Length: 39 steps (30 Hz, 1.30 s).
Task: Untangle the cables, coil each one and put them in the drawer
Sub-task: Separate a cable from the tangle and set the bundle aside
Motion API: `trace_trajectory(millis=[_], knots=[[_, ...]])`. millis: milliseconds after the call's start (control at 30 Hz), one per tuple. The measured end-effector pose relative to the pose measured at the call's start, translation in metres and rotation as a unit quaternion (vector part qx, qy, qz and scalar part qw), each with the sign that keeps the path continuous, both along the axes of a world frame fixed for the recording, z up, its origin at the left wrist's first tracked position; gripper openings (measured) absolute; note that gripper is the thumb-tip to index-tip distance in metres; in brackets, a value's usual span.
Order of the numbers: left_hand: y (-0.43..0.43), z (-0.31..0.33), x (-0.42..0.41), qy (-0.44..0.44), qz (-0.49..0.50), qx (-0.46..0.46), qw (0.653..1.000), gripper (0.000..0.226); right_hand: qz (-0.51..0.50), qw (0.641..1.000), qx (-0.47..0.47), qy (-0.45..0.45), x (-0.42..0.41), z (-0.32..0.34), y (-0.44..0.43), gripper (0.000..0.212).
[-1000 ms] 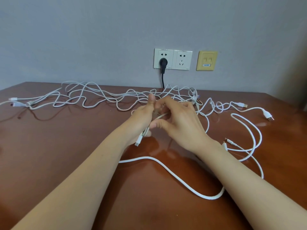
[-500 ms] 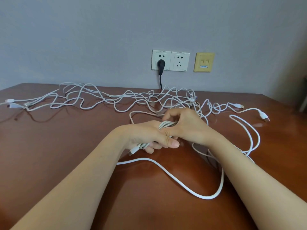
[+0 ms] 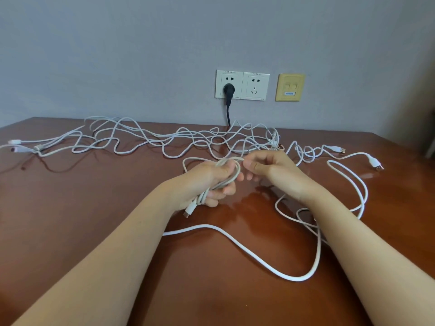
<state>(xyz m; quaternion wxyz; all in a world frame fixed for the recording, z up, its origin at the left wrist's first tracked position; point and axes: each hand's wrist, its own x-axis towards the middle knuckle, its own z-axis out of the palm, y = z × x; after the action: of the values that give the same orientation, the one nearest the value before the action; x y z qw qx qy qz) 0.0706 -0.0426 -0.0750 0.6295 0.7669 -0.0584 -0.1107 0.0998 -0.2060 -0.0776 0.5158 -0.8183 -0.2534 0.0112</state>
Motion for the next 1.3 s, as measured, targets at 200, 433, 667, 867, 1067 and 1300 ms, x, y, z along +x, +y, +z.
trace_trajectory(millis=[200, 433, 667, 867, 1067, 1300], knots=[[0.004, -0.001, 0.004, -0.040, 0.050, -0.132, 0.989, 0.032, -0.102, 0.994, -0.009, -0.043, 0.002, -0.001, 0.006, 0.018], [0.000, -0.004, 0.003, -0.078, 0.138, -0.130, 0.979, 0.029, -0.145, 0.955, -0.196, -0.171, -0.003, -0.012, 0.020, 0.025], [-0.006, -0.005, 0.005, -0.078, 0.147, -0.184, 0.969, 0.023, -0.131, 0.943, -0.210, -0.224, -0.013, -0.010, 0.030, 0.021], [-0.009, -0.007, 0.004, -0.070, 0.128, -0.184, 0.972, 0.021, -0.094, 0.950, -0.185, -0.234, -0.014, -0.020, 0.034, 0.024], [-0.011, -0.006, 0.004, -0.055, 0.150, -0.216, 0.963, 0.027, -0.102, 0.953, -0.187, -0.218, -0.013, -0.018, 0.035, 0.026], [0.001, -0.001, 0.010, -0.003, 0.121, -0.376, 0.919, 0.024, -0.080, 0.951, -0.205, -0.217, -0.013, -0.013, 0.032, 0.021]])
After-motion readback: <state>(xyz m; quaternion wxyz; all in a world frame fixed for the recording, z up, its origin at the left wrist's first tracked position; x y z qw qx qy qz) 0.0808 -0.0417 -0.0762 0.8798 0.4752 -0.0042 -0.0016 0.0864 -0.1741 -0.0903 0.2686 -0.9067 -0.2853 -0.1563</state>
